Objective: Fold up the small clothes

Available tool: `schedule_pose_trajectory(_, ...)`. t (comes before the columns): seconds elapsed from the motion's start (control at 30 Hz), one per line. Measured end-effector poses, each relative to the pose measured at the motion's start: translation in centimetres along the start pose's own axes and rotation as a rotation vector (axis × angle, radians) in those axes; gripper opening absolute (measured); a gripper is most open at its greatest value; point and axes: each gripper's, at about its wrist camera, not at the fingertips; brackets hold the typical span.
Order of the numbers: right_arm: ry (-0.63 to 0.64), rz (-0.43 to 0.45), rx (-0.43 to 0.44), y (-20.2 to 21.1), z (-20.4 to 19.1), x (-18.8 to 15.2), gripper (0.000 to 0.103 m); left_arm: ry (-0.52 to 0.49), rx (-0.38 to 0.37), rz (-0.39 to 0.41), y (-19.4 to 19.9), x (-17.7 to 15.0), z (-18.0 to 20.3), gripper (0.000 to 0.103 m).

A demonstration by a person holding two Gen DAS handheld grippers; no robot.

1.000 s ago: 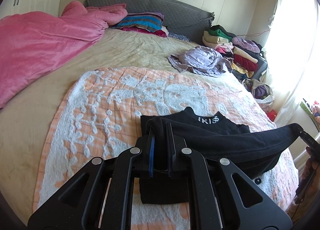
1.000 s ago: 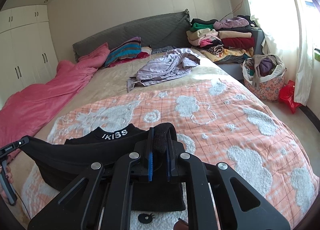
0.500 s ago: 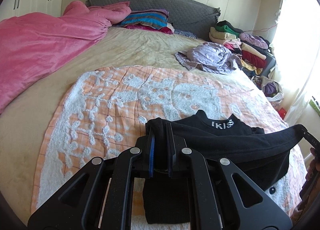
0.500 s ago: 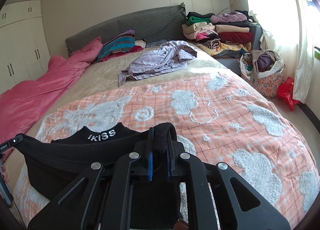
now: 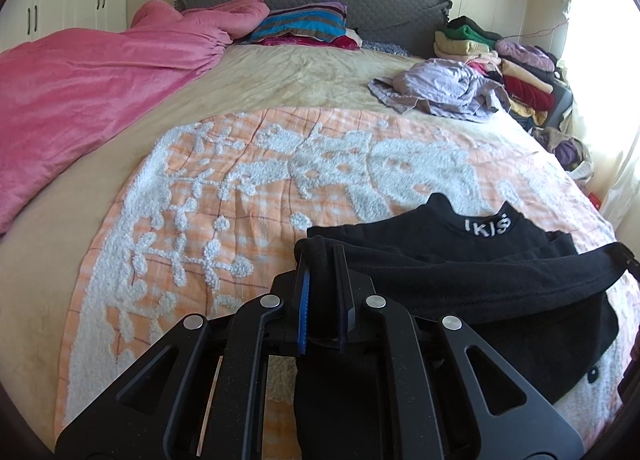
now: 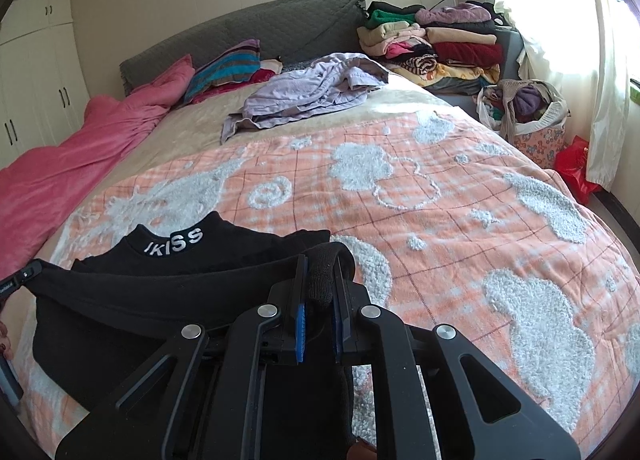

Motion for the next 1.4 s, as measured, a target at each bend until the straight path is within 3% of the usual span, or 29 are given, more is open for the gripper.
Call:
schedule_pose_trajectory(0.13,0.010,-0.006,-0.008,-0.3,-0.1,-0.2,0.010,0.008,0.006,-0.011,-0.5,-0.5,0.0,0.006)
schedule_pose_trajectory(0.2,0.008,-0.011,-0.015,-0.3,-0.1,-0.3,0.025,0.004,0.007,-0.011,-0.3,-0.7,0.2,0.008)
schedule_pose_trajectory(0.27,0.007,-0.008,-0.021,-0.2,-0.1,-0.5,0.028,0.001,0.017,-0.002,0.2,-0.8,0.4,0.016)
schedule_pose_trajectory(0.37,0.008,-0.010,-0.015,0.3,0.0,-0.7,0.044,0.005,0.008,0.011,1.4,-1.0,0.4,0.023)
schedule_pose_trajectory(0.4,0.011,0.000,-0.015,0.7,0.0,-0.8,0.045,0.003,0.004,0.022,2.0,-1.2,0.4,0.030)
schedule_pose_trajectory(0.5,0.020,0.030,-0.024,2.1,0.0,-0.9,0.050,-0.019,0.003,0.043,3.4,-1.5,0.7,0.035)
schedule_pose_trajectory(0.73,0.055,0.060,0.025,4.8,-0.7,-1.4,0.047,-0.074,-0.040,0.026,5.2,-3.2,2.3,0.035)
schedule_pose_trajectory(0.8,0.078,0.051,0.051,5.2,-1.4,-1.7,0.027,-0.090,-0.063,0.002,5.2,-3.7,3.1,0.035)
schedule_pose_trajectory(0.9,0.119,0.013,0.087,5.0,-2.7,-2.5,0.014,-0.125,-0.100,-0.043,4.8,-4.6,4.5,0.024)
schedule_pose_trajectory(1.0,0.171,-0.016,0.104,4.7,-4.0,-3.2,0.013,-0.159,-0.122,-0.073,4.2,-5.4,5.8,0.013)
schedule_pose_trajectory(1.13,0.216,-0.084,0.146,3.6,-5.2,-4.1,0.013,-0.202,-0.115,-0.110,2.9,-6.0,7.3,0.012)
schedule_pose_trajectory(1.27,0.235,-0.148,0.108,1.4,-5.3,-5.1,0.013,-0.234,-0.074,-0.170,0.0,-6.5,7.9,0.012)
schedule_pose_trajectory(1.4,0.231,-0.179,0.084,-0.7,-4.7,-5.3,0.013,-0.263,-0.047,-0.166,-1.4,-6.1,8.3,0.012)
Point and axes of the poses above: each gripper's, at about its wrist camera, not at the fingertips, and y roughly against the way its jaws point, z to its right, x to its top, and after that the axes turned 4 degrees about -x, right-handed
